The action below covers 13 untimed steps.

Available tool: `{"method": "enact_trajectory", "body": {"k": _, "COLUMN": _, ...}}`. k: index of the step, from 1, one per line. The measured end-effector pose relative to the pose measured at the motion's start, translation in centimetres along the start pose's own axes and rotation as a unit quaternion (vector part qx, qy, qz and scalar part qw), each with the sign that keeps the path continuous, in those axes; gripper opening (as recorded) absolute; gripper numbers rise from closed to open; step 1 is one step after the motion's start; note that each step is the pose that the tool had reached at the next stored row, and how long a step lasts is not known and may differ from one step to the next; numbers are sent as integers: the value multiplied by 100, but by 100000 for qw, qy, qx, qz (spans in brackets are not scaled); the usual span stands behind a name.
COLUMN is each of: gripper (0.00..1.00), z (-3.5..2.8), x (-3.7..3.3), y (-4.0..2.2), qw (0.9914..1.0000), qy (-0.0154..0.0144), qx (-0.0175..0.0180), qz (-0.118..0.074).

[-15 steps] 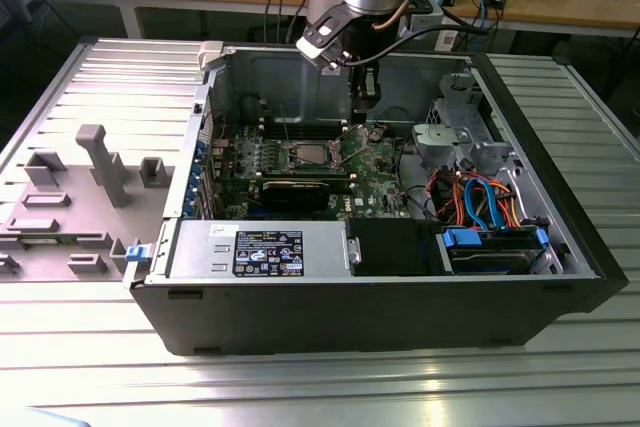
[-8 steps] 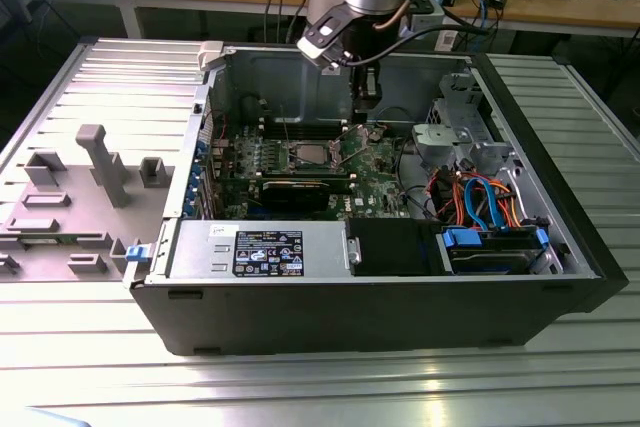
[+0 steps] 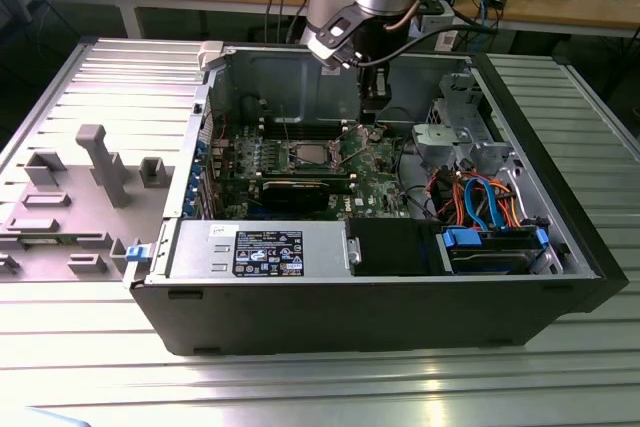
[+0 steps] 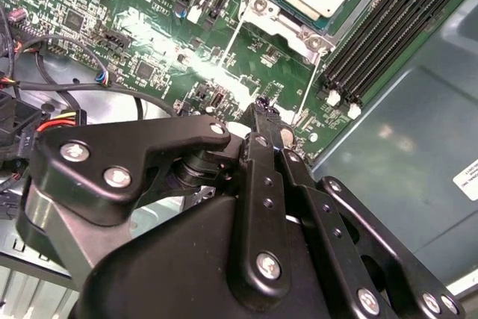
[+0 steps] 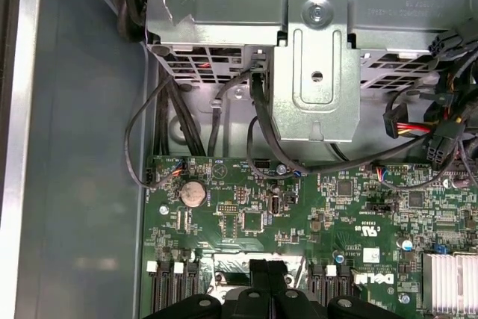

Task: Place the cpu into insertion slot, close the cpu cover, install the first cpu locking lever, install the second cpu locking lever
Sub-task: 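Close the cpu cover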

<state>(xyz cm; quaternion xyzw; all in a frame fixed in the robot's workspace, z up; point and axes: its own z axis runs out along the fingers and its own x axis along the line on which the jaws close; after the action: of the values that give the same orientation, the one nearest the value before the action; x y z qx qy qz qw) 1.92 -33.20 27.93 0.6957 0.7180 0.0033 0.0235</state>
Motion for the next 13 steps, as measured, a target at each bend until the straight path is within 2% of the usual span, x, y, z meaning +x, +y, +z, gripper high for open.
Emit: {"method": "enact_trajectory", "body": {"k": 13, "gripper": 11, "z": 10, "x": -1, "y": 22, "qw": 100000, "qy": -3, "qx": -1, "qz": -12}}
